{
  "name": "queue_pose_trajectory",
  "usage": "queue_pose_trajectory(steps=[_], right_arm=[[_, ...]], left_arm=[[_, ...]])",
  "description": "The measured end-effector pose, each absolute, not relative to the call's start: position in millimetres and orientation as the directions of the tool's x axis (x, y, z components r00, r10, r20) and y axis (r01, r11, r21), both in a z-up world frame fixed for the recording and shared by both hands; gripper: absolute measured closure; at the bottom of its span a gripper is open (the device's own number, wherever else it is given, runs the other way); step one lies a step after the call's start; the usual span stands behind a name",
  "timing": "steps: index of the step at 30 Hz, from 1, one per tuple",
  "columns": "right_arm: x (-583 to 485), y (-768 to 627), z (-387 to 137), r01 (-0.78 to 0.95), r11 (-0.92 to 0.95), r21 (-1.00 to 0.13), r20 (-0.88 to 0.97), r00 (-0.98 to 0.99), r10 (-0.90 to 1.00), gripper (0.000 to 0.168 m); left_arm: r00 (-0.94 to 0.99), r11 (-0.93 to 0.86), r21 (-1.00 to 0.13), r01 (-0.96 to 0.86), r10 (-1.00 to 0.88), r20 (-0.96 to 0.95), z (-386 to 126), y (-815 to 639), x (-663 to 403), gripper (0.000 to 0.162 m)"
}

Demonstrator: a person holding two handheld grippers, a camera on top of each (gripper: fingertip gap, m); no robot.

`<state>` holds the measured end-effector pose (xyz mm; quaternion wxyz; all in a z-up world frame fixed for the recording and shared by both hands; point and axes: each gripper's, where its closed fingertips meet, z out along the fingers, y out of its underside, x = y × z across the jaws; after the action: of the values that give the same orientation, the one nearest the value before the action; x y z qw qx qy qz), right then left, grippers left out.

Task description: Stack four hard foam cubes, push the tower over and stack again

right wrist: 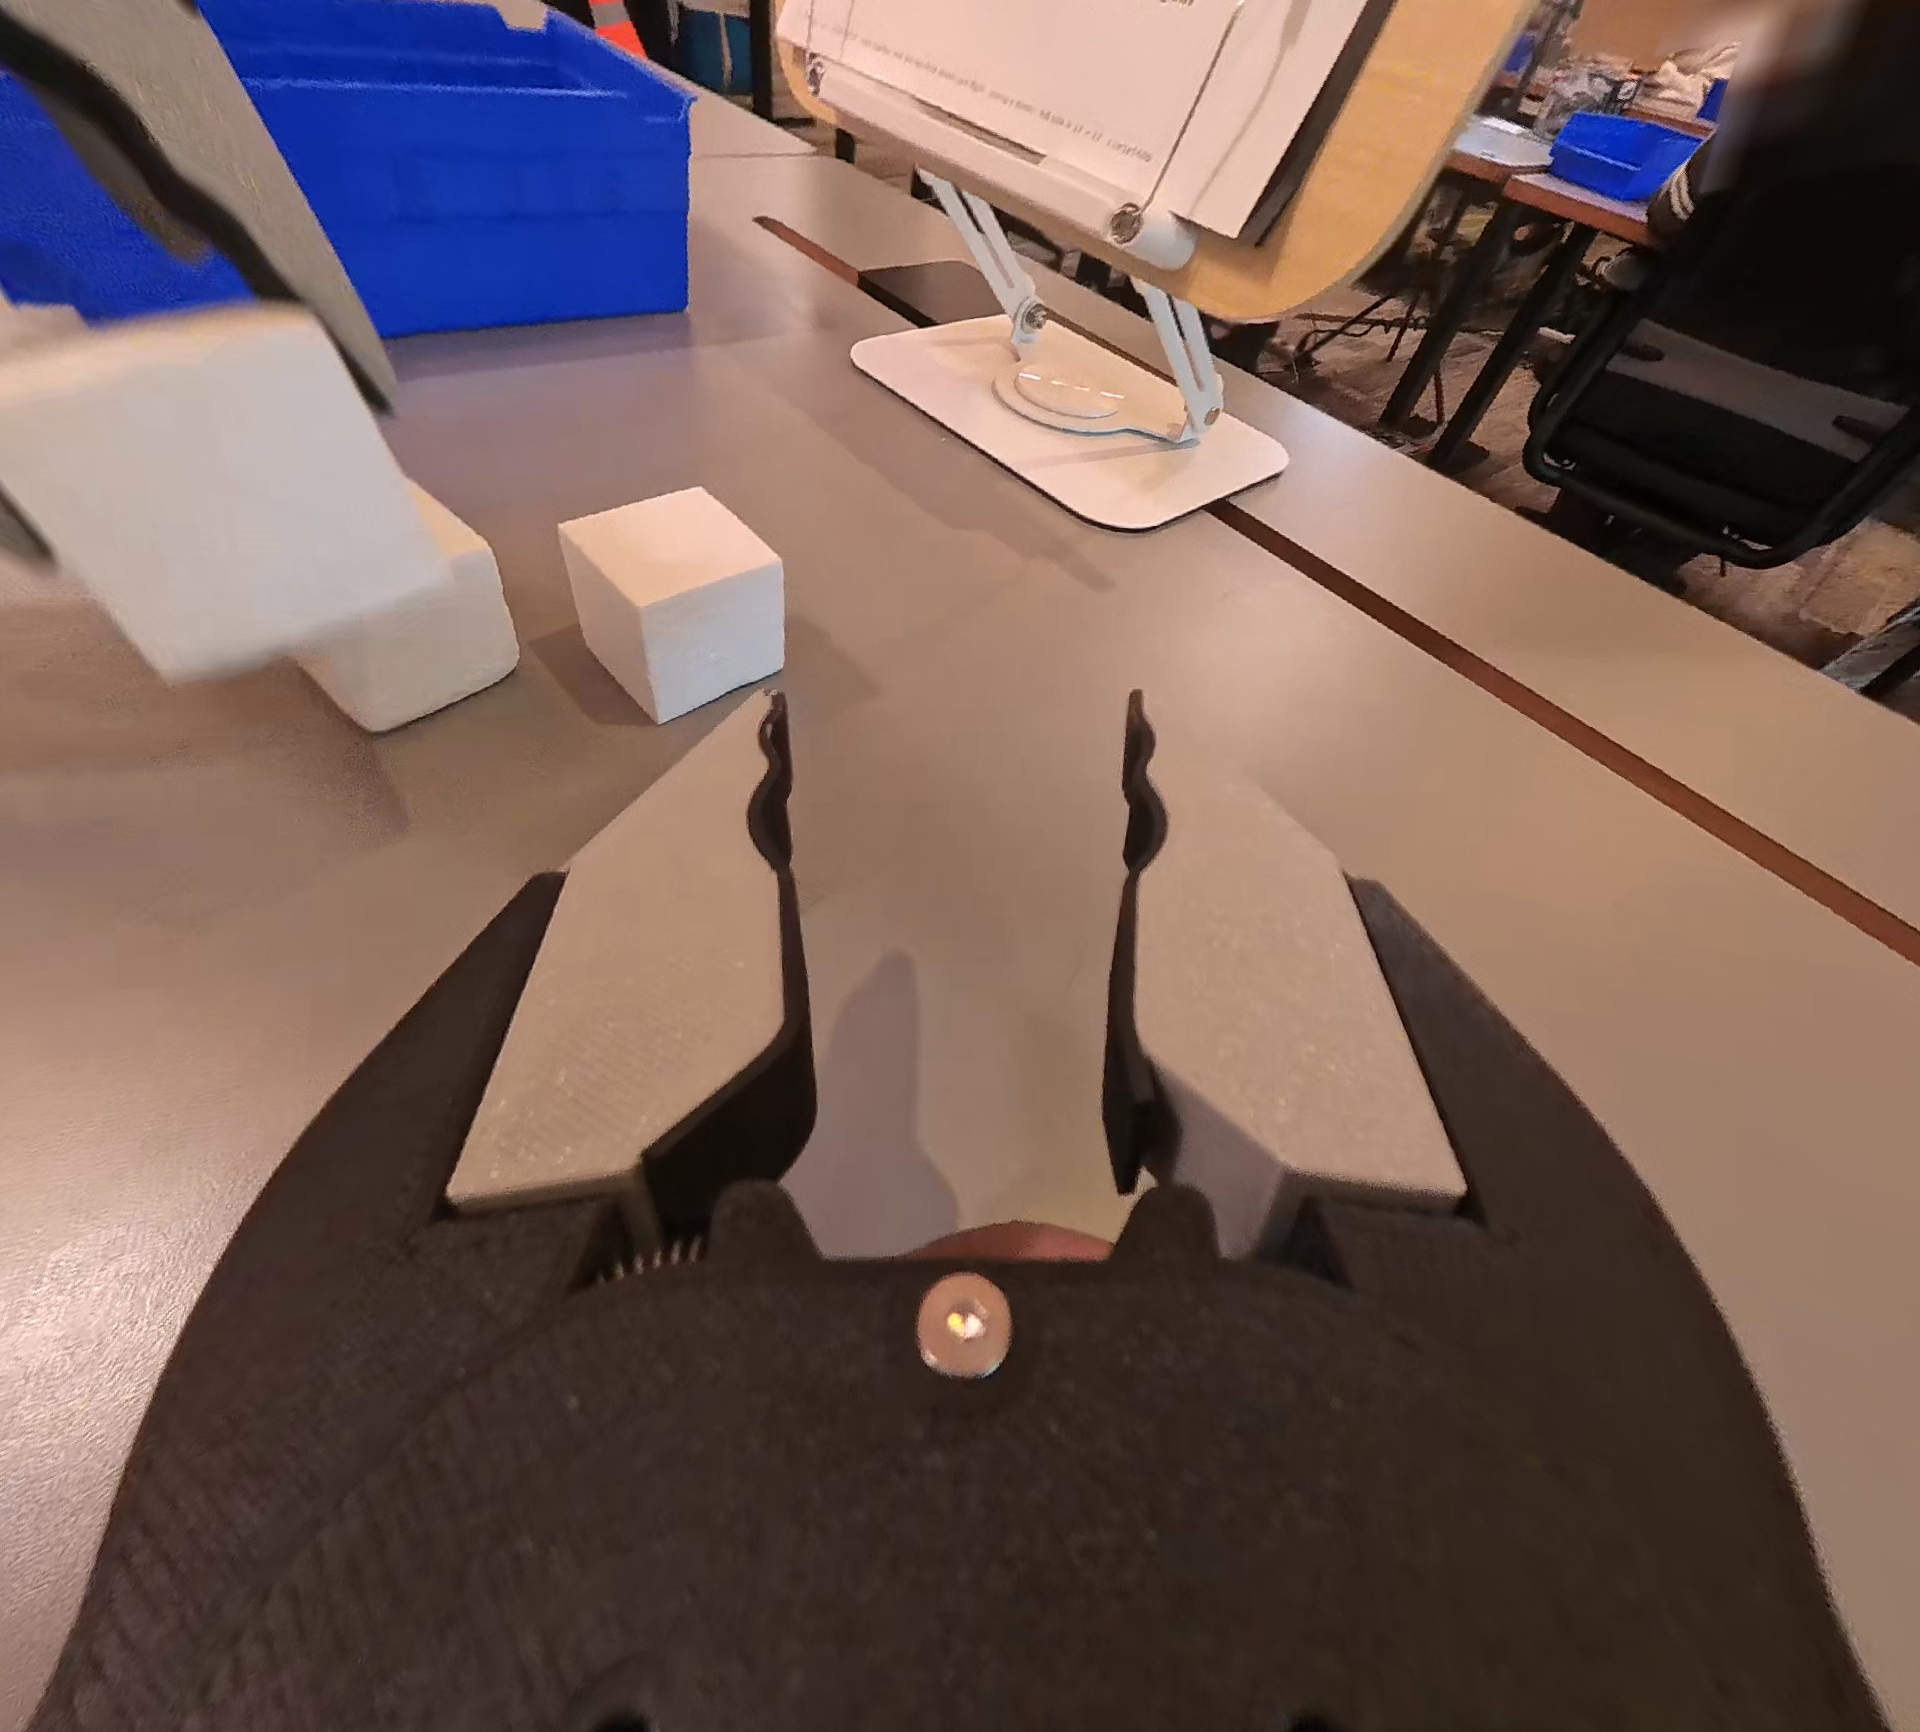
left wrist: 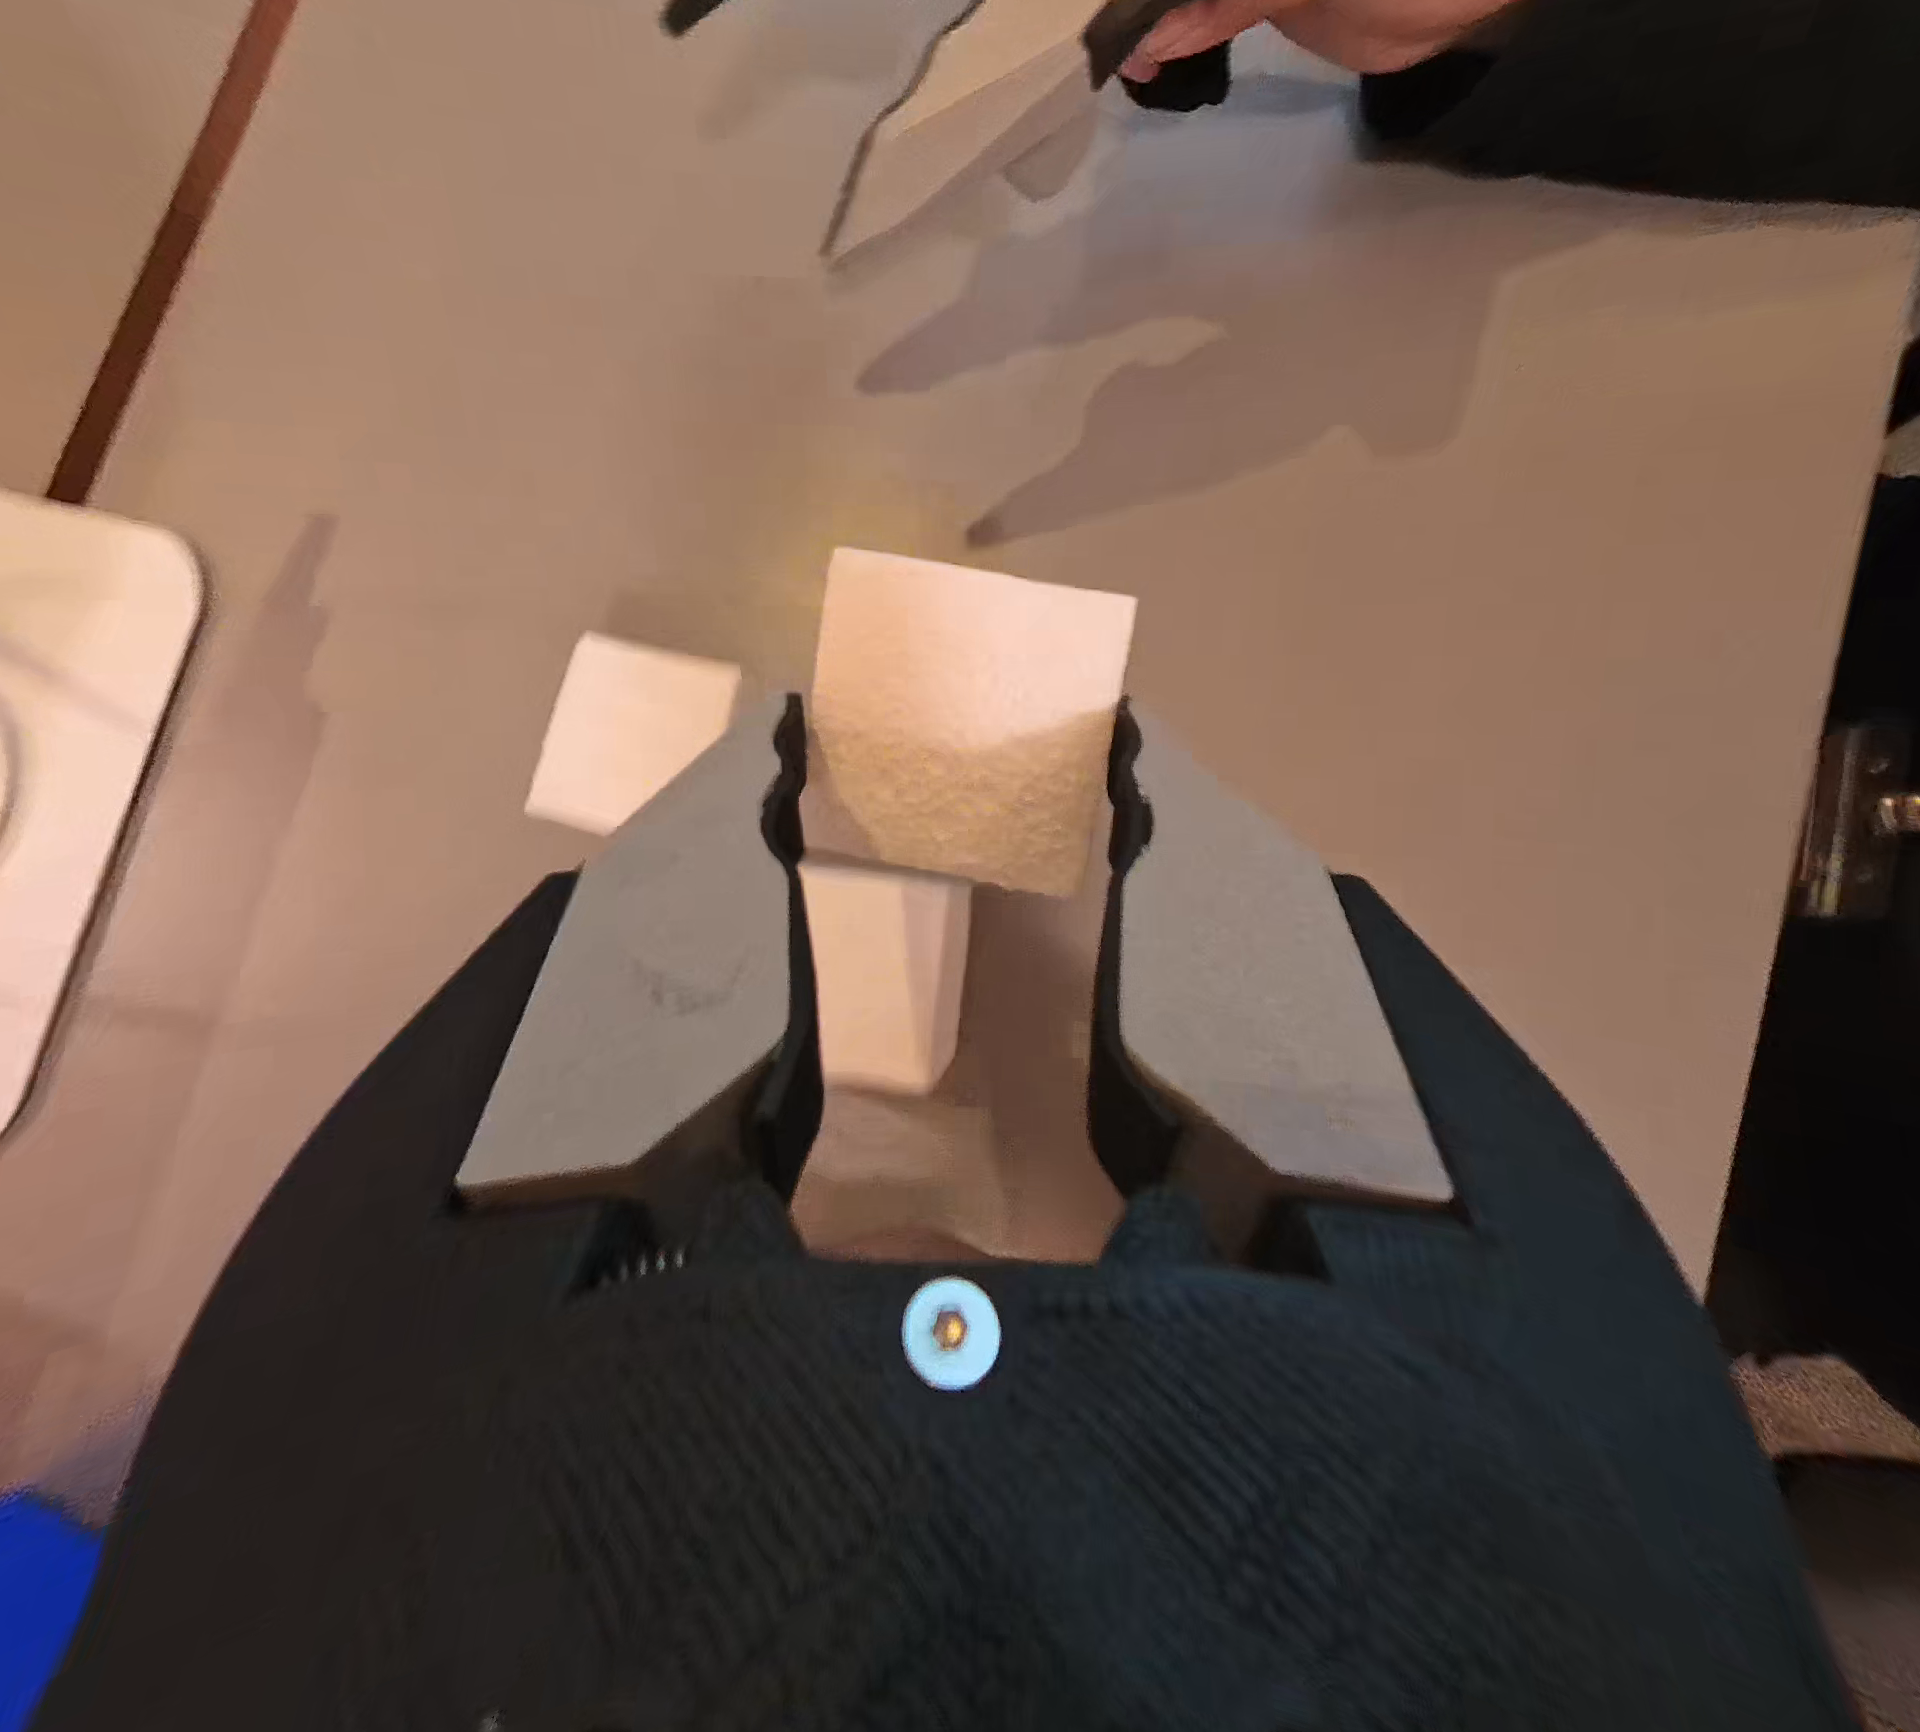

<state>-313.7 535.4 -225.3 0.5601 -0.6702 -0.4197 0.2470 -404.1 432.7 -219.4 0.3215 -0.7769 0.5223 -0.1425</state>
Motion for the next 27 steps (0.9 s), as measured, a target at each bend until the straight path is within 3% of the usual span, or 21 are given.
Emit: queue_pose_trajectory(steps=[11, 20, 27], right_arm=[[-298.8, 547.2, -223.0, 0.266, -0.048, -0.963, 0.112, 0.553, 0.826, 0.106], [-298.7, 547.0, -218.7, 0.247, -0.049, -0.968, 0.096, 0.545, 0.833, 0.107], [-300.5, 545.6, -217.5, 0.236, -0.053, -0.97, 0.086, 0.54, 0.837, 0.106]], left_arm=[[0.277, -0.189, -0.436, -0.88, -0.949, -0.148, -302.1, 436.1, -329.3, 0.103], [0.35, -0.221, -0.5, -0.837, -0.92, -0.179, -260.5, 429.2, -375.7, 0.091], [0.448, -0.342, -0.441, -0.83, -0.88, -0.16, -263.7, 435.6, -453.8, 0.088]])
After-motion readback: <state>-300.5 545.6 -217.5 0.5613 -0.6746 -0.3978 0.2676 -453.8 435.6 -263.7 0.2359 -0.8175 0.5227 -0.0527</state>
